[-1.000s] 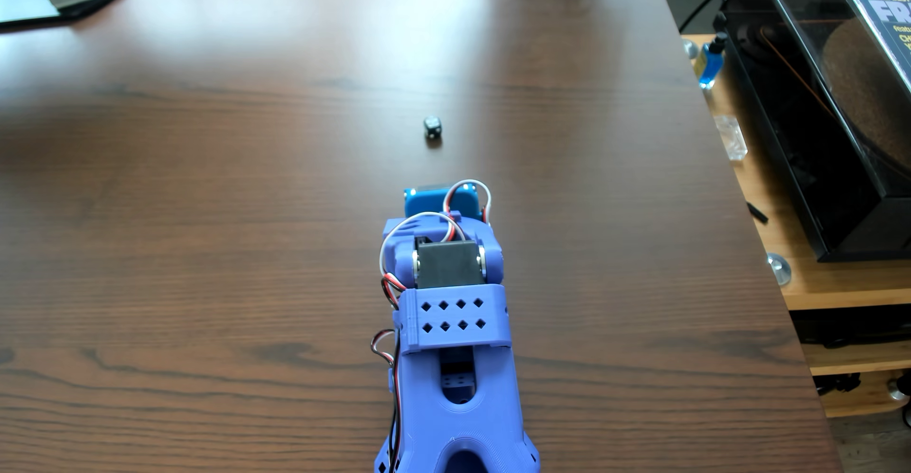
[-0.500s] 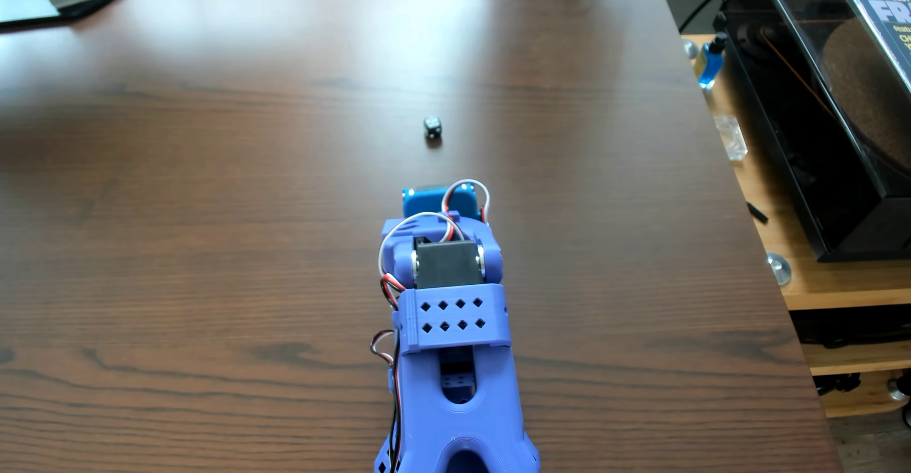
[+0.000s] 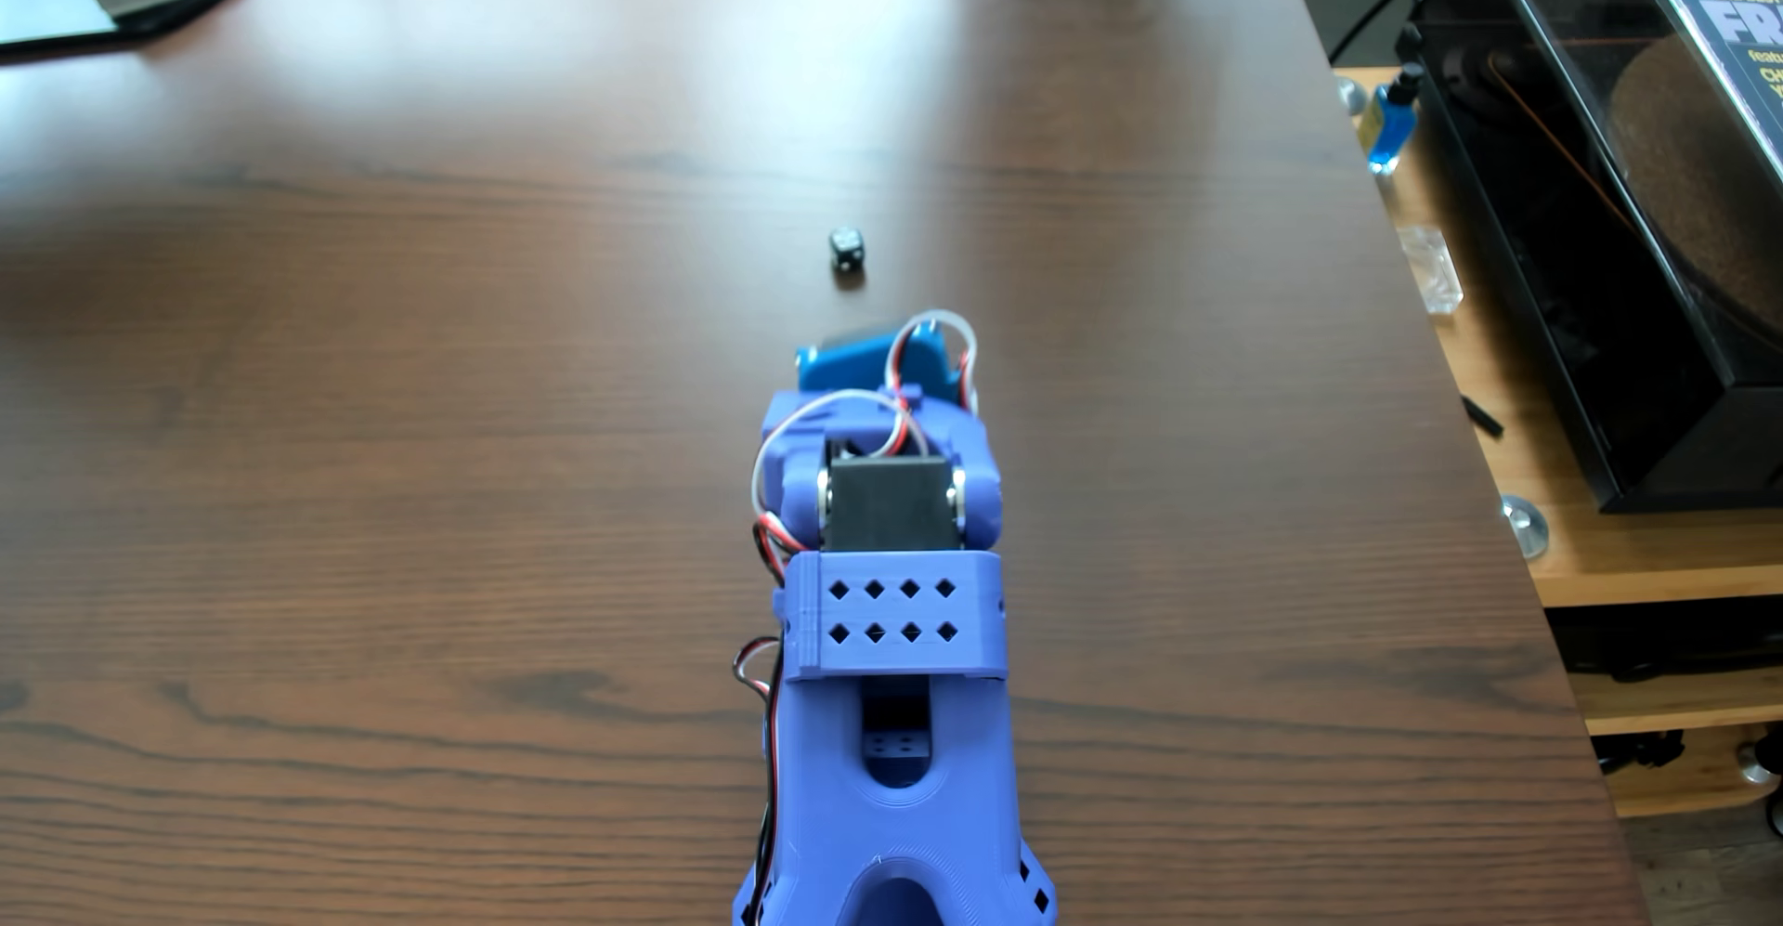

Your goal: Grab the blue dice

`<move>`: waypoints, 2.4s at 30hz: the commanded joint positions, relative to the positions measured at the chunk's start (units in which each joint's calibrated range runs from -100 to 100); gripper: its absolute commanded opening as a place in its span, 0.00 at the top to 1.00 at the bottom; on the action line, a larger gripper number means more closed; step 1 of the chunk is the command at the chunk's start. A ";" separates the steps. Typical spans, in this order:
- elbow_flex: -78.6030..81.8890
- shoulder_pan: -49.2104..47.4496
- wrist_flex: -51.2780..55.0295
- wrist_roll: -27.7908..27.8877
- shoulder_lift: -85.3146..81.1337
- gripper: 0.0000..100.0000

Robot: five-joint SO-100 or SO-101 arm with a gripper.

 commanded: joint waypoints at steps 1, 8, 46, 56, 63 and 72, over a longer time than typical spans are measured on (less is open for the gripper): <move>-18.21 -0.10 3.57 2.29 9.48 0.98; -59.17 -1.33 19.22 2.45 49.16 0.98; -134.31 0.71 41.88 4.82 124.26 0.79; -134.76 -2.48 41.79 4.97 127.77 0.79; -134.85 -6.08 41.79 4.24 127.44 0.79; -147.24 -4.77 41.97 4.45 135.06 0.79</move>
